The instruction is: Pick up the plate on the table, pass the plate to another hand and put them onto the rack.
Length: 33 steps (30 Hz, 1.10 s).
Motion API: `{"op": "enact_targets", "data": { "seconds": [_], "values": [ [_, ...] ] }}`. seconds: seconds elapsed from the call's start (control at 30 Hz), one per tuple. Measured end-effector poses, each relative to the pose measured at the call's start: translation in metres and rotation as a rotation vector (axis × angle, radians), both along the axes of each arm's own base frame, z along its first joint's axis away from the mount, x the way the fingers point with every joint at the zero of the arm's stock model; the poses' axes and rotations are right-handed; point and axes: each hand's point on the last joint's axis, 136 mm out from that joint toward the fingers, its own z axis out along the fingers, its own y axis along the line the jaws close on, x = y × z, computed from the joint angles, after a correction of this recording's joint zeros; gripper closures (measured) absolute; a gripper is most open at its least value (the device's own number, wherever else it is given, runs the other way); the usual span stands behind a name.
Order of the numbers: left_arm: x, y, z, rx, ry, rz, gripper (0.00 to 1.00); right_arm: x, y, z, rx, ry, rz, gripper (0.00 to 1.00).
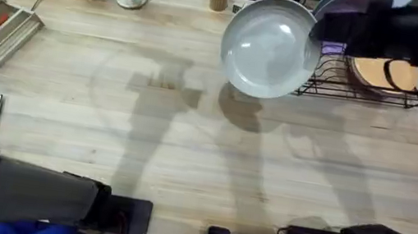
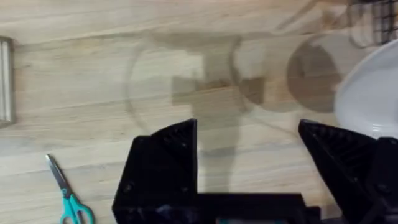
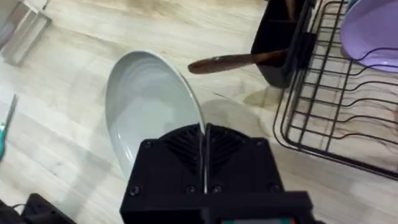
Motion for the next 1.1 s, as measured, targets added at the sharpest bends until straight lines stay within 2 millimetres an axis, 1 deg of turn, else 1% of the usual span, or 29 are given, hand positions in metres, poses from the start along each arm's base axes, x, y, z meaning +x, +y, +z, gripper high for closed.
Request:
{"op": "enact_targets", "data": {
  "seconds": [0.13,0.27,0.33,0.43,0.53,0.67,0.8,0.87,0.97,1.1],
  "values": [
    [-0.003,0.006,-0.012,0.036,-0.002,0.006,0.008,-0.004,-0.007,0.005,-0.028,-0.03,0.011,0.972],
    [-0.003,0.014,-0.023,0.075,0.0,0.02,0.007,-0.011,-0.02,0.015,-0.061,-0.075,0.007,0.972],
    [0.002,0.016,-0.029,0.09,-0.001,0.027,0.008,-0.016,-0.029,0.021,-0.08,-0.102,0.0,0.974],
    [0.01,0.018,-0.04,0.106,-0.006,0.035,0.007,-0.024,-0.046,0.031,-0.106,-0.142,-0.03,0.974],
    [0.017,0.019,-0.05,0.115,-0.01,0.037,0.007,-0.028,-0.069,0.043,-0.139,-0.195,-0.079,0.974],
    [0.018,0.019,-0.054,0.12,-0.008,0.039,0.007,-0.031,-0.102,0.054,-0.211,-0.255,-0.15,0.973],
    [0.021,0.019,-0.053,0.121,-0.018,0.041,0.007,-0.029,-0.134,0.058,-0.291,-0.289,-0.208,0.973],
    [0.021,0.019,-0.053,0.121,-0.018,0.041,0.007,-0.024,-0.149,0.064,-0.333,-0.324,-0.235,0.973],
    [0.02,0.019,-0.053,0.121,-0.017,0.041,0.007,-0.015,-0.166,0.078,-0.409,-0.407,-0.251,0.973],
    [0.019,0.02,-0.053,0.122,-0.012,0.04,0.007,-0.003,-0.181,0.1,-0.537,-0.53,-0.234,0.973]
  ]
}}
